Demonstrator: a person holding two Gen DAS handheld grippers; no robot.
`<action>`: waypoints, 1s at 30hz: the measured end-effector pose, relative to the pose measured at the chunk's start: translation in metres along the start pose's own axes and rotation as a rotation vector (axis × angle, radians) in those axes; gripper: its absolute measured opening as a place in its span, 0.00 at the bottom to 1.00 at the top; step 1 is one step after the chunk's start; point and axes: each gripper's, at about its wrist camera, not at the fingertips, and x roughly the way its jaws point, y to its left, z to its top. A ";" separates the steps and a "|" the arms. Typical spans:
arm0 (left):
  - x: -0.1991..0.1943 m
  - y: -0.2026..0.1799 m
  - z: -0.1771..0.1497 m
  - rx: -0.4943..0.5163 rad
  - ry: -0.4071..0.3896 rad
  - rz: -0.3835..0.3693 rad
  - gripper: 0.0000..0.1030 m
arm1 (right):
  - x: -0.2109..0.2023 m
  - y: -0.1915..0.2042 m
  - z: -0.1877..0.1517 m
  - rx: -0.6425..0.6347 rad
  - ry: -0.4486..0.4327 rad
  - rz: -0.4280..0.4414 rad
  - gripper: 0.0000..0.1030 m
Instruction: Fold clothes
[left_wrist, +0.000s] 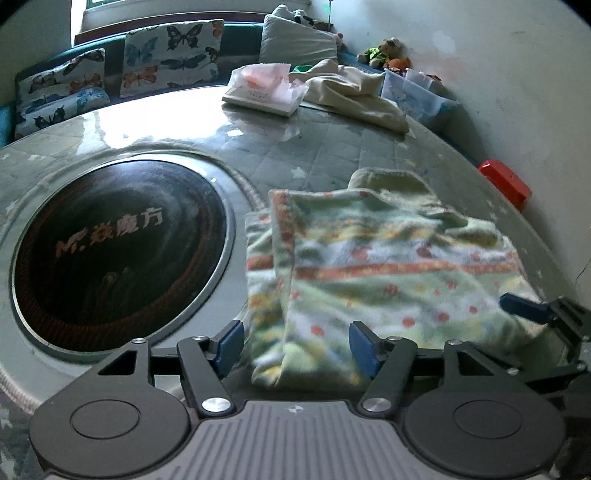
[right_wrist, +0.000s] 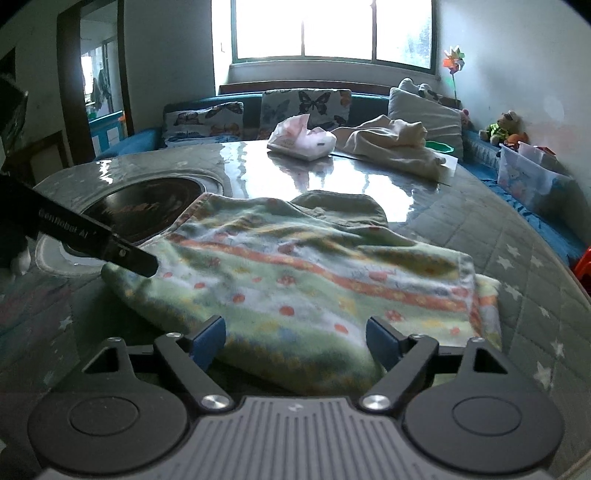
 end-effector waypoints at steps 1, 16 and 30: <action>0.000 0.001 -0.002 0.002 0.002 0.002 0.66 | -0.002 -0.001 -0.002 -0.001 0.001 -0.003 0.85; -0.010 -0.005 -0.015 -0.002 0.025 0.004 0.79 | -0.022 0.001 -0.012 0.010 -0.009 -0.048 1.00; -0.010 -0.010 -0.023 0.021 0.055 0.024 0.93 | -0.041 -0.005 -0.036 0.062 0.074 -0.056 1.00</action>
